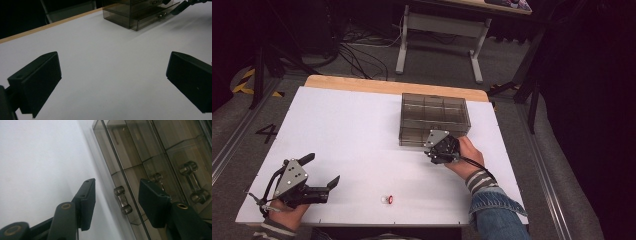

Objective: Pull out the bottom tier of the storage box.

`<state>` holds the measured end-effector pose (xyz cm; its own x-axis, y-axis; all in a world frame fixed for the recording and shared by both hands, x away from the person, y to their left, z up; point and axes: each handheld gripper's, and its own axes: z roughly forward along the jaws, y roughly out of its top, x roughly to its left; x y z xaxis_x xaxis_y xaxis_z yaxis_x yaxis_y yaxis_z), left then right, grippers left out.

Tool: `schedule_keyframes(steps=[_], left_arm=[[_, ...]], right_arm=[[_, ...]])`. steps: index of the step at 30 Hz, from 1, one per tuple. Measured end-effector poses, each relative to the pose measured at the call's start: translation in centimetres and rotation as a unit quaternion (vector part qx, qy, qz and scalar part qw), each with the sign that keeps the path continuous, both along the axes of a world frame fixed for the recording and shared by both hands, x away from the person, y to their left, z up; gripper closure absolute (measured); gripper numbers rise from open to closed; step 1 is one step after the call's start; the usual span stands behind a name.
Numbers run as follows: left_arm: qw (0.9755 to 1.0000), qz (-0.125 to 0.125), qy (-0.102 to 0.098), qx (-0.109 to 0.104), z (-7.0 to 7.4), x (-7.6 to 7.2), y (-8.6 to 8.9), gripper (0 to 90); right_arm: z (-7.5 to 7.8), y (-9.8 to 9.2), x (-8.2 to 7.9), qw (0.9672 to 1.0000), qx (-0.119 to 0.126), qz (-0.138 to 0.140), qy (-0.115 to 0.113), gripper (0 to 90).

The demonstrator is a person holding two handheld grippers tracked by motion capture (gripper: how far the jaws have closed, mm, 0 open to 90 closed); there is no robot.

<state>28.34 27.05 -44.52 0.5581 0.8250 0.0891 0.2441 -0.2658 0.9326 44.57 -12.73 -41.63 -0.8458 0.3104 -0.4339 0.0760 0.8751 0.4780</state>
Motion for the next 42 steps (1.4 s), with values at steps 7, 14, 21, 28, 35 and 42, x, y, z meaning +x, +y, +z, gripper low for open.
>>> schedule_keyframes(steps=[7,14,21,28,35,42], left_arm=[[1.0,-0.001,-0.001,0.002,0.0,0.0,0.0,0.4],[1.0,-0.001,0.0,0.002,0.0,0.0,0.0,0.5],[1.0,-0.002,0.001,0.002,0.0,0.0,0.0,0.5],[1.0,-0.003,0.002,0.001,0.0,0.0,0.1,0.5],[1.0,-0.002,0.001,0.002,0.0,0.0,0.1,0.5],[1.0,-0.002,0.001,0.002,0.0,0.0,0.1,0.5]], right_arm=[[-0.9,-0.1,1.1,0.9997,-0.013,-0.016,0.01,49.8],[-1.5,0.1,1.7,0.9993,-0.023,-0.027,0.014,50.9],[-2.2,0.3,2.1,0.9985,-0.034,-0.038,0.019,52.5],[-2.5,0.5,2.4,0.9977,-0.043,-0.05,0.017,59.3],[-2.5,0.6,2.1,0.9974,-0.046,-0.053,0.017,60.0],[-2.2,0.6,1.5,0.9967,-0.05,-0.054,0.034,60.7]])
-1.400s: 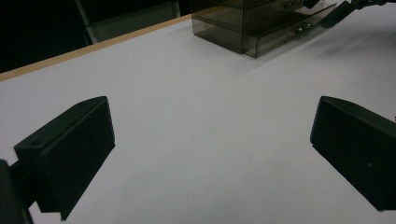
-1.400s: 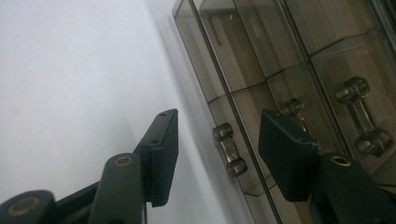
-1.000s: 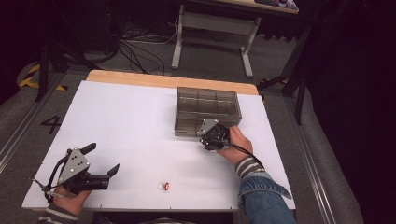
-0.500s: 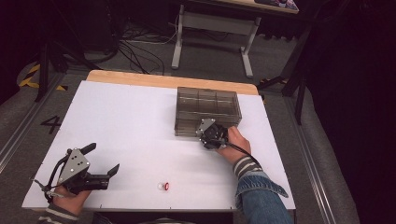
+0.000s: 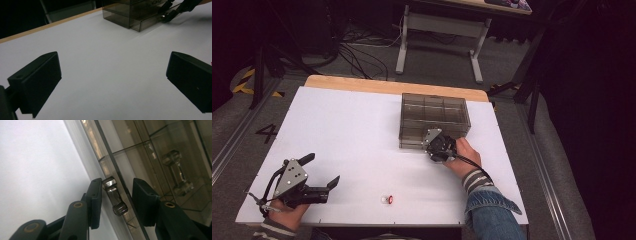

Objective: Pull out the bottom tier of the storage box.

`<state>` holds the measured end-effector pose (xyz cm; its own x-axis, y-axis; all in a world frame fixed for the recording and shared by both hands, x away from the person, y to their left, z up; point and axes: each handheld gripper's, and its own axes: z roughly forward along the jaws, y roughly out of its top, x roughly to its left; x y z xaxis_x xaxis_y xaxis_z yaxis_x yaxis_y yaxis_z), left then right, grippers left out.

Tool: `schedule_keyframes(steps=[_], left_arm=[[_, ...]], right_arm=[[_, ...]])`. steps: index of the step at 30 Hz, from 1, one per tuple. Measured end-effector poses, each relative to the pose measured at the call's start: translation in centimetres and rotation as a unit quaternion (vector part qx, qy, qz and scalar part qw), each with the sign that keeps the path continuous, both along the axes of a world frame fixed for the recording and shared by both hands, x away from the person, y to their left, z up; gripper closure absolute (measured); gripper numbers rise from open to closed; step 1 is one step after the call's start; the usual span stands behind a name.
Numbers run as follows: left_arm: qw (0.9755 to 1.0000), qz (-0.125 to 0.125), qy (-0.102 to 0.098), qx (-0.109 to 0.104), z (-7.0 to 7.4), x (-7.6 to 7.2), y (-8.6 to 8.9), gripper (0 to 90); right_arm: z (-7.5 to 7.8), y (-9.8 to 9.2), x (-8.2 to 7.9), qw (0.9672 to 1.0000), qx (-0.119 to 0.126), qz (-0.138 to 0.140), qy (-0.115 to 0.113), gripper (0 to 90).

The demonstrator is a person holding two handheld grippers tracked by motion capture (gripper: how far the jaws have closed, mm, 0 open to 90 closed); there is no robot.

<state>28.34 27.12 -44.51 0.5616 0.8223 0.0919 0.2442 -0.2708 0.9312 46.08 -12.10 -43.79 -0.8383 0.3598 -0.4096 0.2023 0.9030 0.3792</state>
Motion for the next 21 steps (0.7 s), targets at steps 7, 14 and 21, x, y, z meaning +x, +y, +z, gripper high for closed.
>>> schedule_keyframes(steps=[7,14,21], left_arm=[[1.0,0.0,0.0,0.0,0.0,0.0,0.0,0.5],[1.0,0.0,-0.001,0.001,0.0,0.0,0.0,0.5],[1.0,0.001,-0.002,0.002,0.0,0.0,0.0,0.5]], right_arm=[[0.3,0.0,-0.9,0.9999,-0.005,0.007,0.01,61.5],[0.4,0.0,-1.9,0.9997,-0.005,0.014,0.019,62.2],[0.3,0.0,-3.0,0.9995,-0.005,0.021,0.021,63.0]])
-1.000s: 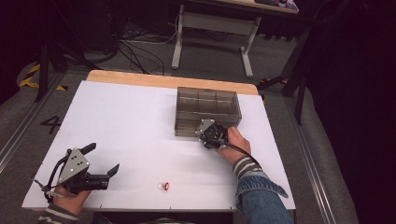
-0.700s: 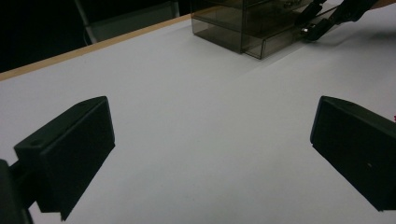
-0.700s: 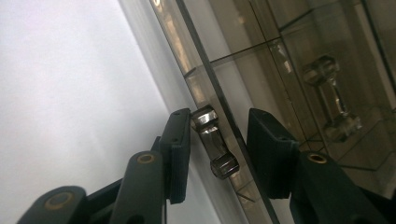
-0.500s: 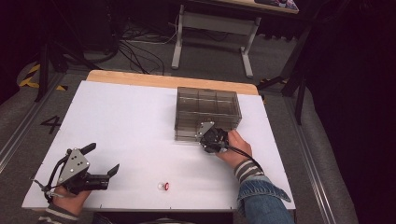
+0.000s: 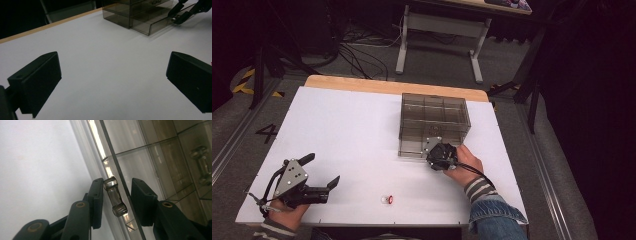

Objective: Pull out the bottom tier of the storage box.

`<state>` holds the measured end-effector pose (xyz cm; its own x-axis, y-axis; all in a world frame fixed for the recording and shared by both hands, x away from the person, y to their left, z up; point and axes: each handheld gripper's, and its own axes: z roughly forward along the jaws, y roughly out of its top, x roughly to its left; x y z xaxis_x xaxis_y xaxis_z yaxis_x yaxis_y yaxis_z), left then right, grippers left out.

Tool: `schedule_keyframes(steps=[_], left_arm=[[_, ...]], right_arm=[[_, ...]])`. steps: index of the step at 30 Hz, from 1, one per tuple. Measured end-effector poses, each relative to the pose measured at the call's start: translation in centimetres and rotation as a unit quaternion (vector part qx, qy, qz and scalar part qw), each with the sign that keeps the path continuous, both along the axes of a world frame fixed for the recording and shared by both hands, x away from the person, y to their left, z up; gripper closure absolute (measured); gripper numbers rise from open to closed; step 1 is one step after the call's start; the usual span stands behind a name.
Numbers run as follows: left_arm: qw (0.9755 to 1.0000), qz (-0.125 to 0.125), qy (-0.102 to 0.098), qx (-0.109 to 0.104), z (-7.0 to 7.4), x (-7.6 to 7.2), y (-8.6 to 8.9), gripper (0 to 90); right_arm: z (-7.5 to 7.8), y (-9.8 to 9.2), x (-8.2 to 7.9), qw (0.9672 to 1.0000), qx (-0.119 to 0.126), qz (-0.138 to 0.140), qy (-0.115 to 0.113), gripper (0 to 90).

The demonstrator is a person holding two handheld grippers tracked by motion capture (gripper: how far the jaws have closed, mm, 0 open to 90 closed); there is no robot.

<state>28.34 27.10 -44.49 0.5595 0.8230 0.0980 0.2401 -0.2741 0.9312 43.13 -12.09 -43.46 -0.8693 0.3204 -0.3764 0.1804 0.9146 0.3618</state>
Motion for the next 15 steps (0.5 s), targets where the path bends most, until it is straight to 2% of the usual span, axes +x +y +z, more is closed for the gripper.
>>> schedule_keyframes(steps=[12,15], left_arm=[[1.0,-0.002,0.003,-0.004,-0.03,-0.01,-0.12,0.5],[1.0,-0.002,0.004,-0.004,-0.04,0.01,-0.12,0.5]], right_arm=[[-0.16,-0.39,-0.8,0.9999,0.008,0.004,0.006,62.7],[0.04,-0.39,-0.93,0.9998,0.019,0.006,0.006,60.5]])
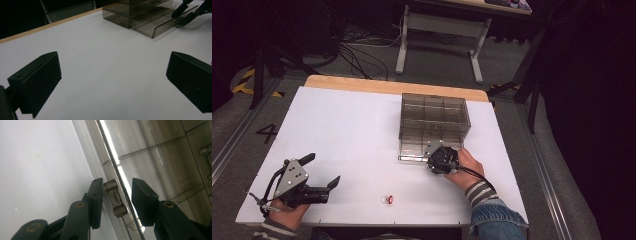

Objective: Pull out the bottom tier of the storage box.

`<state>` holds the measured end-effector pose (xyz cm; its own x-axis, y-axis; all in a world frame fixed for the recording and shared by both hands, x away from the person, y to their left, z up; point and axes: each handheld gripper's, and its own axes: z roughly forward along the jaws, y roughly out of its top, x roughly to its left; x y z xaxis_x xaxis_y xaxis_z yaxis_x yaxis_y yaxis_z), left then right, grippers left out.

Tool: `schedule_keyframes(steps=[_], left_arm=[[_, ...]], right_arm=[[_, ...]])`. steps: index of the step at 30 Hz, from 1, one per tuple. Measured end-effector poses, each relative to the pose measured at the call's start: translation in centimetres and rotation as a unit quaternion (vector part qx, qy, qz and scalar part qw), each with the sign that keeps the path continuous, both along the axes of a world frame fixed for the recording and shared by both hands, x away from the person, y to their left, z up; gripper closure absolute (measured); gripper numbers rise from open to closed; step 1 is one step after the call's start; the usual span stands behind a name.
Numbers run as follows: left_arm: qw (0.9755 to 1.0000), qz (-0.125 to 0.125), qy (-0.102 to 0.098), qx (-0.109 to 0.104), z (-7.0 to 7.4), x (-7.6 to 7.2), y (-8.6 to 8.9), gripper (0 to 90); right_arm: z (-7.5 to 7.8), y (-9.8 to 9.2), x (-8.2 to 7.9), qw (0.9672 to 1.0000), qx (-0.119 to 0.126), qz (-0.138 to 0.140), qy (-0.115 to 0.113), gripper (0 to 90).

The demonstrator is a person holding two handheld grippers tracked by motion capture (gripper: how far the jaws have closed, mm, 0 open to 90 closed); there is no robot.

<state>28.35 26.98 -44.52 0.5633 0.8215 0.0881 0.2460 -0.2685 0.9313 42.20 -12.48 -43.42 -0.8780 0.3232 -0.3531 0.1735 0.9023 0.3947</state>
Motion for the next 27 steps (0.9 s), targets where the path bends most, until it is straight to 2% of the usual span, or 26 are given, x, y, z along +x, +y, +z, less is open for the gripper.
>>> schedule_keyframes(steps=[6,12,16,27], left_arm=[[1.0,0.0,-0.002,0.002,0.0,0.2,0.0,0.5],[1.0,-0.002,-0.002,-0.002,0.1,0.4,-0.1,0.5],[1.0,-0.001,-0.004,-0.005,0.1,0.7,-0.1,0.7],[1.0,-0.002,-0.005,-0.001,0.2,1.6,-0.3,1.1]], right_arm=[[0.9,-0.2,-0.3,0.9996,0.027,0.001,0.0,58.1],[1.9,-0.6,-0.7,0.9977,0.066,-0.008,-0.009,56.5],[2.7,-1.0,-1.0,0.9946,0.101,-0.019,-0.014,54.9],[4.5,-1.2,-2.4,0.9848,0.17,-0.027,-0.022,52.1]])
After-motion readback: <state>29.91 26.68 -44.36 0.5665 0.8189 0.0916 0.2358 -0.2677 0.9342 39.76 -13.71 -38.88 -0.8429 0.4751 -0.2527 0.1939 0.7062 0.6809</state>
